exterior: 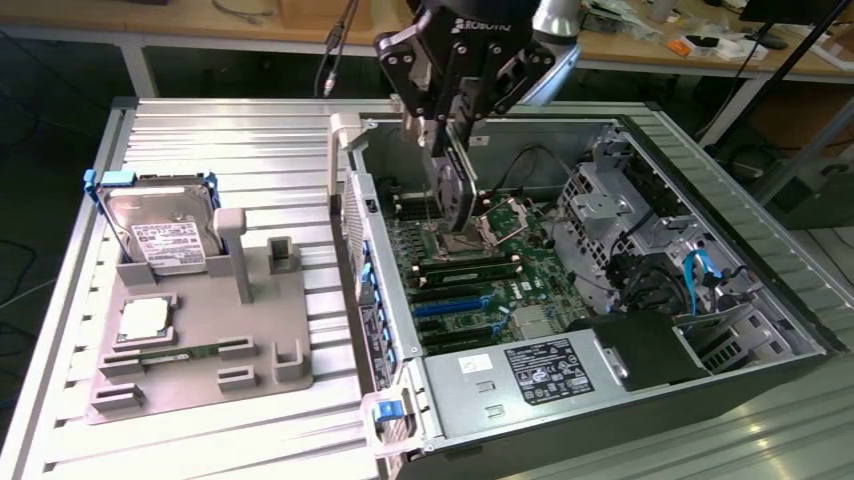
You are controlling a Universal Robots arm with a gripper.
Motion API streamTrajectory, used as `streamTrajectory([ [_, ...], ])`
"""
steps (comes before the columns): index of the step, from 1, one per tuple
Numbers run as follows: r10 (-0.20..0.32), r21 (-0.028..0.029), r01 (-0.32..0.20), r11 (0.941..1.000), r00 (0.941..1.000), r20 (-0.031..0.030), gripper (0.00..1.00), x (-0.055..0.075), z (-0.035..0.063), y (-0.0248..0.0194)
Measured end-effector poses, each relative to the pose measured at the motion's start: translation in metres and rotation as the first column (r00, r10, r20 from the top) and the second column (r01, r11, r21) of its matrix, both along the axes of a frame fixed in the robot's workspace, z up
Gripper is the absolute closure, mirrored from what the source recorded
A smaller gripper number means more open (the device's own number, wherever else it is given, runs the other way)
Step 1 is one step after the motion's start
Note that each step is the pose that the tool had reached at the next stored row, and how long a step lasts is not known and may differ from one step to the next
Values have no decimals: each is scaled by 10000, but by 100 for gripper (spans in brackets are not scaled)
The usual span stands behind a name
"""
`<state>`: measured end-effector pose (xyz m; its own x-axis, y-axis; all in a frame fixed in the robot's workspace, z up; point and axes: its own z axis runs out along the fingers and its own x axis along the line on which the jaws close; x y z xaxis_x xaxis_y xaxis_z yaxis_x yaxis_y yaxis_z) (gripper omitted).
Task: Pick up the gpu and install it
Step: 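Pick up the gpu and move the gpu toward the slot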
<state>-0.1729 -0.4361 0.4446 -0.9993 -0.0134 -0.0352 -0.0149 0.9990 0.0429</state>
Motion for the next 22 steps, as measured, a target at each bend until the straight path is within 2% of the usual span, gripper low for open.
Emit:
streamTrajectory([
  [7, -3, -1, 3, 10000, 10000, -1, 73, 272, 0, 0],
  [22, -24, 0, 24, 10000, 10000, -6, 73, 768, -3, 0],
])
